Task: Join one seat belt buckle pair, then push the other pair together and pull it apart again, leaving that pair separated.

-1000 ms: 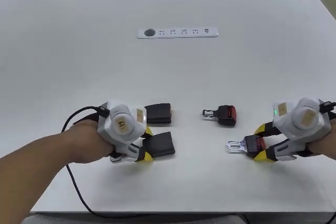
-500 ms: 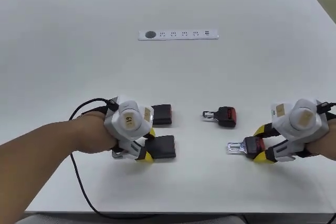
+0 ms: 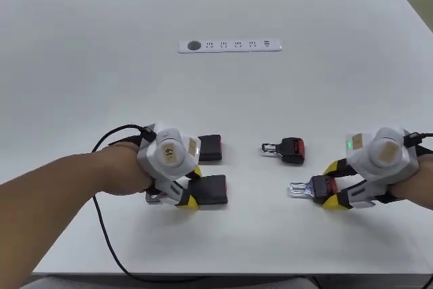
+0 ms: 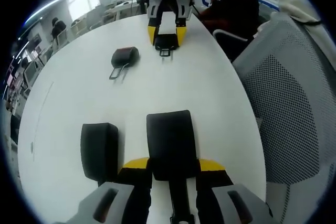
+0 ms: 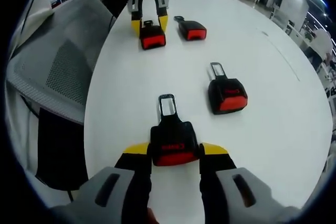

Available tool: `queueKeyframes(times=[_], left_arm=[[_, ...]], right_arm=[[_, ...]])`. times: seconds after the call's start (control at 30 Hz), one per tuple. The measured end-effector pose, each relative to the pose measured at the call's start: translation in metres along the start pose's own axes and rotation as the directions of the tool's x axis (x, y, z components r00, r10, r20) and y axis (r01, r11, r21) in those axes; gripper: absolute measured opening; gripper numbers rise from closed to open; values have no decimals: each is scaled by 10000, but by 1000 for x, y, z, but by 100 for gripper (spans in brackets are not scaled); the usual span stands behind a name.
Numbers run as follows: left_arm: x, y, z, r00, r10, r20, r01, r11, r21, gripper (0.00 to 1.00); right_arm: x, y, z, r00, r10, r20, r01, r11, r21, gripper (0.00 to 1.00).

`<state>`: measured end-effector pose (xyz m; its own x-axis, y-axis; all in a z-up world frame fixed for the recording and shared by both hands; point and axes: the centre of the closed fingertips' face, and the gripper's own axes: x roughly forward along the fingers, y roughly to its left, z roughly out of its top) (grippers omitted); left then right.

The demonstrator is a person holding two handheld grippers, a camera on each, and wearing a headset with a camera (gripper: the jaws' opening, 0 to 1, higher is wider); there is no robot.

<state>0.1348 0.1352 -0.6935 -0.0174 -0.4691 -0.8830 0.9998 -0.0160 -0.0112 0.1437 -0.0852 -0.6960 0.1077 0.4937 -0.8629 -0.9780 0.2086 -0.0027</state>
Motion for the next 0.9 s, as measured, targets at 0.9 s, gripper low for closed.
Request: queueKeyframes(times=[0.9], left_arm=[[0, 0, -1, 10000, -24, -73, 24, 10000, 0, 32]], right_arm=[[37, 19, 69, 9956, 190, 921, -157, 9992, -358, 35]])
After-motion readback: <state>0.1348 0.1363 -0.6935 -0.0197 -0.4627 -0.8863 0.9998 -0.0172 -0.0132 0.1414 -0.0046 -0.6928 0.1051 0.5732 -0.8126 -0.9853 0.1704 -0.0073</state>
